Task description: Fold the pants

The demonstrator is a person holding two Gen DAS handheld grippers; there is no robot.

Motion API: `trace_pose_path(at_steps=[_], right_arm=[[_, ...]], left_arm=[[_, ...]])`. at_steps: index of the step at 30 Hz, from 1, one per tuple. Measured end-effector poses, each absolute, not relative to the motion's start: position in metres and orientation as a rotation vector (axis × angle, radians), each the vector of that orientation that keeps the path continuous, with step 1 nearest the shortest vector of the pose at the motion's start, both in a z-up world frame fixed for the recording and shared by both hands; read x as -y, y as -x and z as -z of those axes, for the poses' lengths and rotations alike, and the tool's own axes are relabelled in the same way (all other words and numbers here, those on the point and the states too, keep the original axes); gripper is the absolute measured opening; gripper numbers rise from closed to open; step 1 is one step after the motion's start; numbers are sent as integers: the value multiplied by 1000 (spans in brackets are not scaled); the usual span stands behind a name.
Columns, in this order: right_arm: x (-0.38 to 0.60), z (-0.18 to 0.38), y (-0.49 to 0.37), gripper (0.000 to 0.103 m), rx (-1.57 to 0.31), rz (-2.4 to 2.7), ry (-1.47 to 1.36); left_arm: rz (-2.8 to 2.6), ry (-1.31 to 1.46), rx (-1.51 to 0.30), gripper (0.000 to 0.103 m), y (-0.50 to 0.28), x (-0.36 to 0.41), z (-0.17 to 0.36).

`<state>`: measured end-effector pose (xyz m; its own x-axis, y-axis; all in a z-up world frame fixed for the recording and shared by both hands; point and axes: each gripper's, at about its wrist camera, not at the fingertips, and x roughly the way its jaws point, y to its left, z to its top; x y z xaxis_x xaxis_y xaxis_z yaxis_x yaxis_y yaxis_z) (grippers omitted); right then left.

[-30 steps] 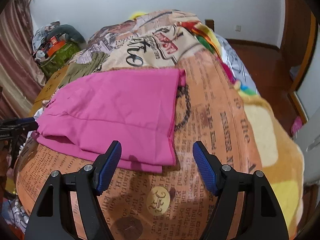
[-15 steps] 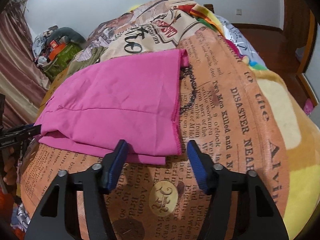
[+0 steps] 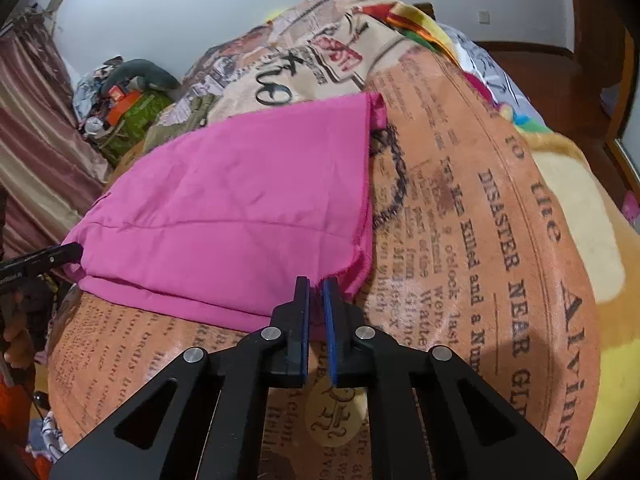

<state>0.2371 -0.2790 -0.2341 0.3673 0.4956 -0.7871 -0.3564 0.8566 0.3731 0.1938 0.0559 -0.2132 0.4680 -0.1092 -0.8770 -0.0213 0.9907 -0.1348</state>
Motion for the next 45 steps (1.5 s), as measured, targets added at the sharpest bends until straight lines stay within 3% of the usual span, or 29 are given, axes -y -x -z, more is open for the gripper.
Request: trace_pose_path(at_steps=[8, 14, 18, 21, 35, 45], right_arm=[[281, 210, -237, 4, -990, -542, -94], [285, 226, -238, 4, -1062, -502, -119], [291, 238, -242, 25, -1127, -463, -181], [289, 241, -242, 27, -1139, -473, -182], [272, 237, -235, 31, -1150, -522, -219], [262, 238, -231, 31, -1131, -540, -193]], left_arm=[[64, 94, -1058, 30, -183, -53, 195], [50, 112, -1113, 30, -181, -58, 213], [48, 125, -1134, 30, -181, -60, 222], [48, 113, -1125, 30, -180, -60, 221], [-7, 132, -1138, 32, -189, -83, 229], [-11, 120, -1145, 42, -186, -79, 228]])
